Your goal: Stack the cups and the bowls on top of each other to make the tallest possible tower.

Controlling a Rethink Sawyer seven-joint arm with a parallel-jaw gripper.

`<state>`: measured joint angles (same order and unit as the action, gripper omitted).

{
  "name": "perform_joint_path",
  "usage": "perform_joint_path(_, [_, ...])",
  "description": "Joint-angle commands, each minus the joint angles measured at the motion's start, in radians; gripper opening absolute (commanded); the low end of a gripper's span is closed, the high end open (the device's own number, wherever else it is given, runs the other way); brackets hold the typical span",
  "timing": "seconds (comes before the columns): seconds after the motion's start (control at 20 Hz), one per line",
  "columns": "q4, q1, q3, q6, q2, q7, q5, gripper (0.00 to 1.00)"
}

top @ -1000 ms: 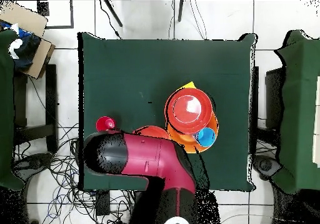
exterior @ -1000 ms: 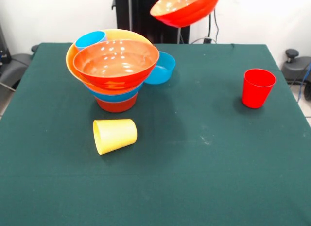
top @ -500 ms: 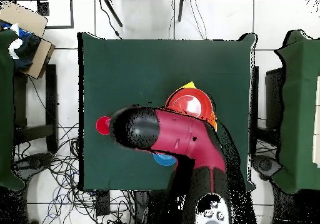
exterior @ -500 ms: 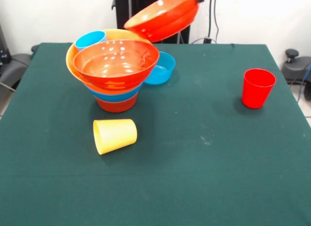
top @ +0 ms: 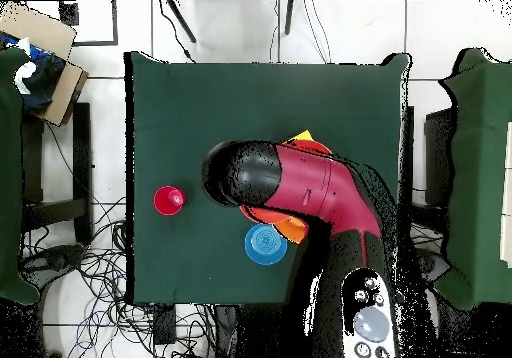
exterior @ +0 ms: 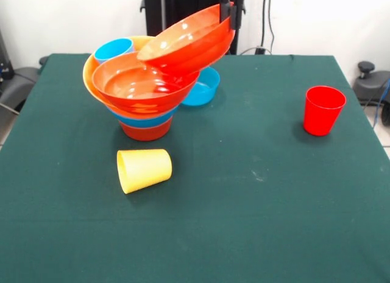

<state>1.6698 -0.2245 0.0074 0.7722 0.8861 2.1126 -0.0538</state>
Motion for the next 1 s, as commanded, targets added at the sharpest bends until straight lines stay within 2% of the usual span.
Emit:
perform_joint_path(0.05, [-0.058, -0.01, 0.125, 0.077, -0.042, -0.15, 0.085, 0.0])
perform_joint_path(0.3, [-0.058, -0.026, 0.132, 0.072, -0.046, -0.163, 0.095, 0.0])
perform_joint_path(0.5, [-0.02, -0.045, 0.127, 0.073, -0.017, -0.175, 0.097, 0.0])
perform_joint_path(0.85, [0.089, -0.086, 0.095, 0.146, 0.13, -0.227, 0.093, 0.0])
perform_joint_path(1.0, [0.142, -0.109, 0.087, 0.145, 0.183, -0.247, 0.094, 0.0])
